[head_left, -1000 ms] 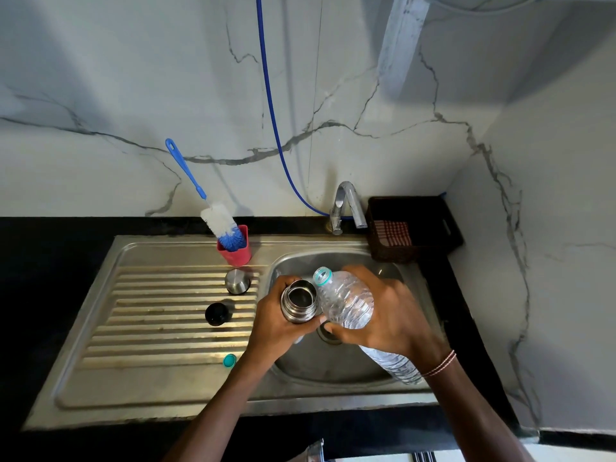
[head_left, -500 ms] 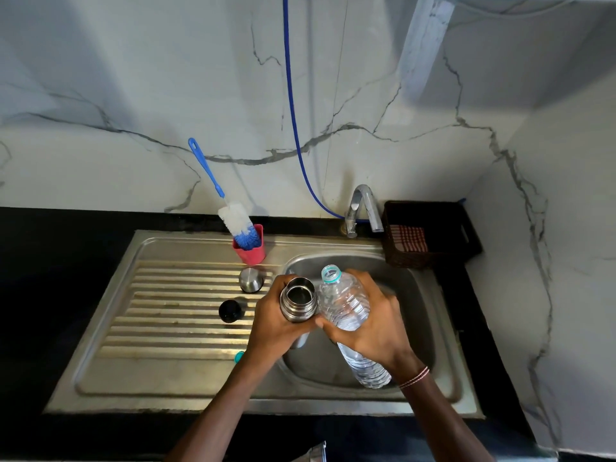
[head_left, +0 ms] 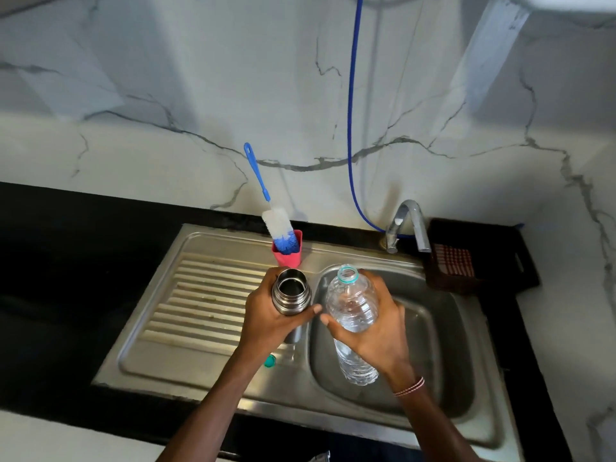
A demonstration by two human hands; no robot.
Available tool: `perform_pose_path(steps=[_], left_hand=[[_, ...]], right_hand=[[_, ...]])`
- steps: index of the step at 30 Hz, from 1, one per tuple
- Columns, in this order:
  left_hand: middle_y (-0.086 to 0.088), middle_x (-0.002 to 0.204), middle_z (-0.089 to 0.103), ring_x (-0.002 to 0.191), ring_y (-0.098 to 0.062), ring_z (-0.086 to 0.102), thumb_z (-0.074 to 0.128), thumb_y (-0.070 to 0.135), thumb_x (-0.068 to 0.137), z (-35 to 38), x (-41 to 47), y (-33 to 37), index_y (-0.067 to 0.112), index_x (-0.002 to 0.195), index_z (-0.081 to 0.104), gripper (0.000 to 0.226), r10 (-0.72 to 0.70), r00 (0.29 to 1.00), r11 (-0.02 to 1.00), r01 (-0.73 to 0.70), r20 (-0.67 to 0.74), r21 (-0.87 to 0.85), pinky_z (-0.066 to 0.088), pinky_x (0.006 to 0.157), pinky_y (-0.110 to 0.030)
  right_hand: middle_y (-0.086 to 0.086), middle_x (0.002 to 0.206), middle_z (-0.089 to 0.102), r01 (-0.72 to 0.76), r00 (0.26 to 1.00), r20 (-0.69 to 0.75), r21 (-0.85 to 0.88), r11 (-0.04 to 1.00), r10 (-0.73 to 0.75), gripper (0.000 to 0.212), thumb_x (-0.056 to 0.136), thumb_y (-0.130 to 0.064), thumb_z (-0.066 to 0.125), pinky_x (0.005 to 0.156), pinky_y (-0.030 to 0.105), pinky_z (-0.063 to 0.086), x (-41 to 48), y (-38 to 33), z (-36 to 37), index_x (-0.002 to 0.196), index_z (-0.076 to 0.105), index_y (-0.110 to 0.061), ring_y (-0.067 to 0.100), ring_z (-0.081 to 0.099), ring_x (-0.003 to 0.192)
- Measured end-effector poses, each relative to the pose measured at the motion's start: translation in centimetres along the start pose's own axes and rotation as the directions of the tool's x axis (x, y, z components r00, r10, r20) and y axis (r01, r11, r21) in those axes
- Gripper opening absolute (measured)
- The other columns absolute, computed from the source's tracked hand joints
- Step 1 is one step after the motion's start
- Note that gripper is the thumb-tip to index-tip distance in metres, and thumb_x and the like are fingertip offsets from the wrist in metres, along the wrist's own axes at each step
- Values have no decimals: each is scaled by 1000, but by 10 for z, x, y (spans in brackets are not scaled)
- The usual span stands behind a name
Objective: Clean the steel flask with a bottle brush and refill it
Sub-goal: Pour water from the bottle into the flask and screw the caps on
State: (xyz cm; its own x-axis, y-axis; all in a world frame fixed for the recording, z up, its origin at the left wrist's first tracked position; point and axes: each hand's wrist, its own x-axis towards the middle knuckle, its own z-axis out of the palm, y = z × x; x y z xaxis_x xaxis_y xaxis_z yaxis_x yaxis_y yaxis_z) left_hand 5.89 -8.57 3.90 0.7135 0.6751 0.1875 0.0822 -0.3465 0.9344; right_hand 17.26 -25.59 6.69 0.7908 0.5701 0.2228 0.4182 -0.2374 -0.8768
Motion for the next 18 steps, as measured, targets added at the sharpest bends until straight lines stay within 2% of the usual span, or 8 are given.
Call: perform_pose_path(steps=[4,7,10,14,16,18], left_hand=[[15,100,73,95,-12,72,100,35,58,-21,13,-1,29,113,61,67,42,998,997,-39,-38,68,55,81,-23],[9,103,72,98,-18,71,101,42,57,-39,26,-11,28,113,63,70,58,993,991,-46,-99,127,57,84,-39],[6,108,71,102,-17,69,99,52,55,-55,39,-24,29,115,62,74,6,987,991,16,-161,134,57,87,-46],[7,108,70,103,-17,68,93,65,53,-75,55,-47,33,115,61,78,-52,975,978,93,-214,187,57,88,-50],[8,107,70,101,-16,67,92,68,50,-82,59,-56,33,114,60,79,-86,964,969,140,-251,205,58,86,-50],[9,105,70,98,-14,68,90,71,48,-87,59,-65,33,113,60,81,-118,953,962,180,-278,208,58,86,-48]], right_hand=[[-19,109,72,-31,999,24,17,999,30,85,56,-63,89,95,48,56,6,2,15,128,55,-33,7,71,101],[-22,111,70,-17,999,50,16,1000,16,83,56,-66,88,94,50,56,11,2,25,125,53,-38,10,70,102],[-26,110,69,3,998,58,25,1000,-4,82,56,-62,88,94,46,58,17,0,31,126,54,-37,6,71,101],[-27,110,68,14,999,51,51,999,-17,83,57,-59,89,90,26,59,23,-3,37,128,54,-36,1,70,100],[-24,111,69,9,998,53,63,998,-12,83,57,-59,89,90,26,59,26,-4,40,128,55,-35,2,70,101],[-21,111,70,4,998,55,58,998,-7,83,57,-60,89,90,33,61,29,-2,42,128,56,-32,5,71,100]])
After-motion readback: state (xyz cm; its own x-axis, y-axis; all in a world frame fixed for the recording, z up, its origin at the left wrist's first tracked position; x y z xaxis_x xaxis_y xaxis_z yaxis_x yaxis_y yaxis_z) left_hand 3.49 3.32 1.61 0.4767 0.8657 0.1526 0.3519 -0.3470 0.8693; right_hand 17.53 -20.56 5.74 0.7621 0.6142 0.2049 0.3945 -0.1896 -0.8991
